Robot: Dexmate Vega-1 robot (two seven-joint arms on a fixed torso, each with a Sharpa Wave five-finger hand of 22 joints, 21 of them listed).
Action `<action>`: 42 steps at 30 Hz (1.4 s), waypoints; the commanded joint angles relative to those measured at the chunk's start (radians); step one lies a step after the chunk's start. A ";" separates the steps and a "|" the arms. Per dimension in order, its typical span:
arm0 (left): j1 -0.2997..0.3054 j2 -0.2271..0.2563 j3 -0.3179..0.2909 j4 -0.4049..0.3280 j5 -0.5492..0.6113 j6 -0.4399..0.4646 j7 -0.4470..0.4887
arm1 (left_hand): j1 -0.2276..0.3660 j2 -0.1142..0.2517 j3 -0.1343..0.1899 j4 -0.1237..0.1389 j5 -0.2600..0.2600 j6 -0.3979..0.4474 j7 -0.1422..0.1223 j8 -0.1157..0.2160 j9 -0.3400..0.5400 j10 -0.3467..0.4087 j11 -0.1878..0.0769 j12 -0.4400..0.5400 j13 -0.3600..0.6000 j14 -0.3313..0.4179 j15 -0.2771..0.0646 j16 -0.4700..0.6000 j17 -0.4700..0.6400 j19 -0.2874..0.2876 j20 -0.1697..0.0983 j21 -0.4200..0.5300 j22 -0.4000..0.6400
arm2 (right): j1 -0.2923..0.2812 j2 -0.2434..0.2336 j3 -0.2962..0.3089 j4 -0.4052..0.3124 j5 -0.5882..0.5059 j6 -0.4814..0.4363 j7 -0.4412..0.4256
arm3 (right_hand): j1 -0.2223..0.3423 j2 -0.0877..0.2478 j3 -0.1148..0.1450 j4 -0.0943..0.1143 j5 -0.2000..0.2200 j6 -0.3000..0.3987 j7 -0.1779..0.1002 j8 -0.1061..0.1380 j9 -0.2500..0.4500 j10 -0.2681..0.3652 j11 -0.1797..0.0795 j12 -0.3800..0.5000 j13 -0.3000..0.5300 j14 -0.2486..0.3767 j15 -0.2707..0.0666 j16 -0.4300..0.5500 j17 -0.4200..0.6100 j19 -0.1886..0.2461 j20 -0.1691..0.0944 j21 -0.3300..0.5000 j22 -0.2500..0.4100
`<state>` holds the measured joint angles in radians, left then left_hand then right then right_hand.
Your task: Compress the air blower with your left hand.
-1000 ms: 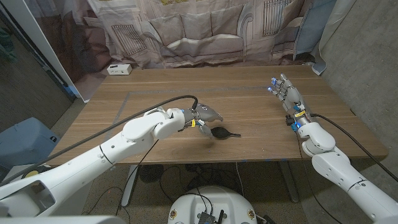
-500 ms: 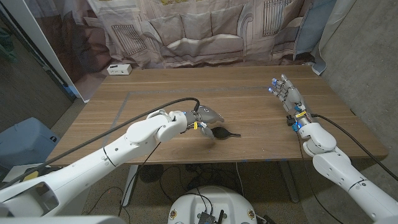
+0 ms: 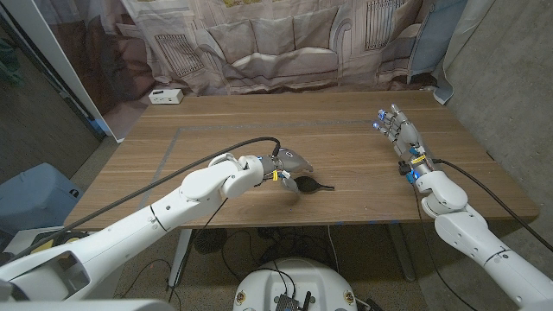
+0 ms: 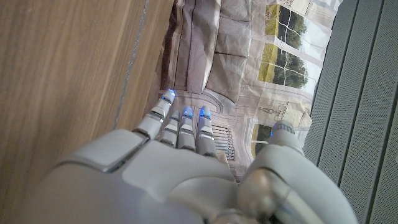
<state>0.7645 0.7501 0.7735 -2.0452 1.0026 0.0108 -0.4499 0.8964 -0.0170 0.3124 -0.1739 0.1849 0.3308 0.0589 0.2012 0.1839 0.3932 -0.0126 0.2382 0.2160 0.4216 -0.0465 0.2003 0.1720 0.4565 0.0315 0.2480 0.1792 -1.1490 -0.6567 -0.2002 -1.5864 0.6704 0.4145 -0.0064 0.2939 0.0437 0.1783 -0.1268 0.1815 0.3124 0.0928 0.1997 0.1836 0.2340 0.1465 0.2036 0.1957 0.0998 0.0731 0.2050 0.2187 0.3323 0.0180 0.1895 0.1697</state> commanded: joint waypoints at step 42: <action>-0.030 -0.010 0.034 0.094 -0.120 -0.019 0.065 | 0.095 0.011 0.010 0.005 -0.006 0.079 -0.008 0.015 0.005 0.066 -0.026 0.016 0.006 0.079 -0.015 0.014 0.004 0.064 -0.009 0.010 0.005 | -0.003 0.016 -0.007 0.018 0.000 0.010 -0.009 | -0.001 0.008 -0.003 -0.004 -0.001 0.007 -0.001 -0.004 0.004 0.011 -0.005 0.003 0.003 0.011 0.006 0.007 -0.001 0.000 0.007 0.005 0.003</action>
<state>0.7244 0.7397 0.8092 -1.9619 0.8989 -0.0126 -0.4260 0.9793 -0.0051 0.3163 -0.1697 0.1809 0.3951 0.0517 0.2089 0.1839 0.4492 -0.0390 0.2459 0.2160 0.4931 -0.0465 0.2078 0.1748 0.5131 0.0214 0.2555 0.1792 -1.1509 -0.6420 -0.2048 -1.5723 0.6707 0.4223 -0.0170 0.2939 0.0437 0.1783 -0.1268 0.1815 0.3124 0.0928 0.1968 0.1835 0.2395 0.1411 0.2035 0.1957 0.1039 0.0771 0.2050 0.2187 0.3303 0.0200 0.1895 0.1697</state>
